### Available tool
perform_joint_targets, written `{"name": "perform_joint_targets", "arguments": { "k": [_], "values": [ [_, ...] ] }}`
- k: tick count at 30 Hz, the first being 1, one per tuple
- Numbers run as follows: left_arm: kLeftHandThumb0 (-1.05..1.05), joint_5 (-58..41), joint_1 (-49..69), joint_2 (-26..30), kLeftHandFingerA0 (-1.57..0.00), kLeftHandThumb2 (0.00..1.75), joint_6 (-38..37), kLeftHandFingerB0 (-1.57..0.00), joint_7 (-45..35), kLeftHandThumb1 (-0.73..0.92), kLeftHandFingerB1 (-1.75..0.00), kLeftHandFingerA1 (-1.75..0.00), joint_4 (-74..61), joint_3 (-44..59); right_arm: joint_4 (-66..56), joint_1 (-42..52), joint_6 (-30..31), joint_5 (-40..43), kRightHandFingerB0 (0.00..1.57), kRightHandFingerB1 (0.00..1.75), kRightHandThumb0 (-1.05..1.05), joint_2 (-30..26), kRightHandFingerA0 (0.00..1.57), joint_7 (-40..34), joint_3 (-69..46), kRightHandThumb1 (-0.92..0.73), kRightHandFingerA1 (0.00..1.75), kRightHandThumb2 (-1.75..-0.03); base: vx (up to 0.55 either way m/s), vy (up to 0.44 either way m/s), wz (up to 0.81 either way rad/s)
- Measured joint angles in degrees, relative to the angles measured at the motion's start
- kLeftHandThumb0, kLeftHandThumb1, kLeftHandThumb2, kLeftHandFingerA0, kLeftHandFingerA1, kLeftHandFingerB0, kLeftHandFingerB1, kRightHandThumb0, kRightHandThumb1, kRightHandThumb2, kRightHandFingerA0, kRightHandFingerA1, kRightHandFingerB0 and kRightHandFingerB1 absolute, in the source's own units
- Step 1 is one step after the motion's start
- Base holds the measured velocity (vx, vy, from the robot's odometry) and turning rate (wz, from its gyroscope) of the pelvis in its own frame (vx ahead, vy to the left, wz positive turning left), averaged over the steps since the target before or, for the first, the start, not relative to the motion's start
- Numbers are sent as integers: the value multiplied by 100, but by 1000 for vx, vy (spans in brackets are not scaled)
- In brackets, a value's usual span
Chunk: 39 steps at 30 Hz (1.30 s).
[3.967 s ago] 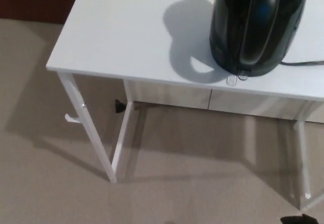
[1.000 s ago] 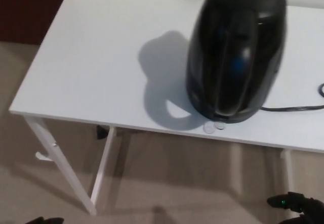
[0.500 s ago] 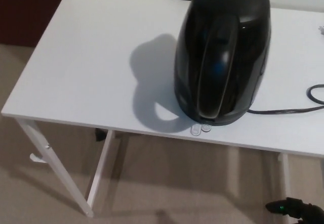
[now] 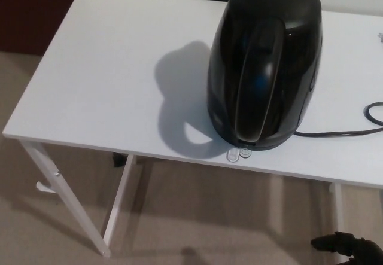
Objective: The robot walk towards a table in front and click the button on the base of the boilling pot using its left middle finger
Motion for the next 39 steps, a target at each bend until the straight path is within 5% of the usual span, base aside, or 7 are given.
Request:
{"name": "perform_joint_targets", "arguments": {
  "k": [24, 25, 28, 29, 31, 32, 39],
  "values": [
    [-34, 2060, -1209, 601, -26, 57, -210, -11, 352, 54, -26, -36, -3275, -1830, -60, -211, 21, -40, 43, 48, -5, 58, 50, 14, 5, -65, 53, -58, 0, 0, 0],
    [-34, 2128, -1293, 600, -24, 57, -227, -11, 355, 54, -25, -35, -3356, -1887, -74, -219, 21, -39, 33, 56, -14, 58, 43, 19, 3, -39, 62, -83, 0, 0, 0],
    [-36, 2375, -1586, 597, -22, 58, -276, -10, 384, 53, -23, -36, -3587, -2100, -143, -219, 27, -37, 31, 55, -17, 57, 44, 50, 0, -38, 63, -82, 0, 0, 0],
    [-38, 2473, -1684, 598, -23, 58, -282, -10, 401, 53, -23, -36, -3670, -2175, -170, -219, 34, -38, 41, 45, -19, 55, 51, 68, 0, -55, 53, -56, 0, 0, 0],
    [-37, 2637, -1843, 600, -23, 59, -309, -9, 424, 55, -21, -36, -3819, -2305, -238, -218, 53, -38, 40, 44, -20, 55, 49, 101, 0, -57, 51, -56, 0, 0, 0],
    [-37, 2725, -1927, 603, -24, 59, -335, -9, 431, 54, -21, -35, -3894, -2372, -286, -217, 69, -39, 30, 55, -16, 51, 40, 120, 1, -41, 60, -84, 0, 0, 0],
    [-57, 3311, -2466, 628, -15, 60, -429, 0, 509, 65, -22, -30, -4144, -2759, -395, -217, 138, -38, 29, 54, -17, 35, 39, 236, 0, -41, 60, -84, 0, 0, 0]
  ]
}}
